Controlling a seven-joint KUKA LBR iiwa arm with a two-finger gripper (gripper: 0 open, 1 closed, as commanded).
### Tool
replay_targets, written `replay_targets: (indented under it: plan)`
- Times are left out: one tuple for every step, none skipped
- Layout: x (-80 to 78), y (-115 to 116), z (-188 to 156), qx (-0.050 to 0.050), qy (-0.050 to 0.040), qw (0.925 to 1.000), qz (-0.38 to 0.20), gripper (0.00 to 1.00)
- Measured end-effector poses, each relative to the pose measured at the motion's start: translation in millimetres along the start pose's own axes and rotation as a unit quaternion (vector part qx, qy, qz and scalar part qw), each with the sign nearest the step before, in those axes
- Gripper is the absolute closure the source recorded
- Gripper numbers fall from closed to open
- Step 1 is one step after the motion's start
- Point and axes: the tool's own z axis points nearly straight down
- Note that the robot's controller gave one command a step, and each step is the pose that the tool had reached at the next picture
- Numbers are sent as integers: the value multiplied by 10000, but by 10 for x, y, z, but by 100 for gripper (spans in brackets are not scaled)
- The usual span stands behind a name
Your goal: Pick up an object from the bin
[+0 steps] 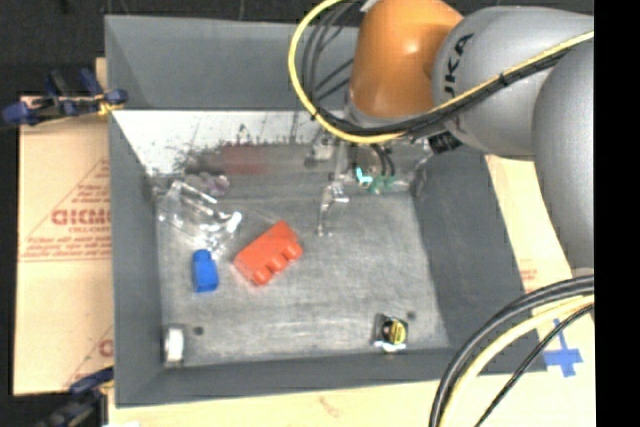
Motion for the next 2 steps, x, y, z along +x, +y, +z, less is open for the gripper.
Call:
replay_targets:
  plan:
    - [341,478,889,13,-65,9736,-2281,0]
    - [315,489,856,3,-106,9740,-2264,100]
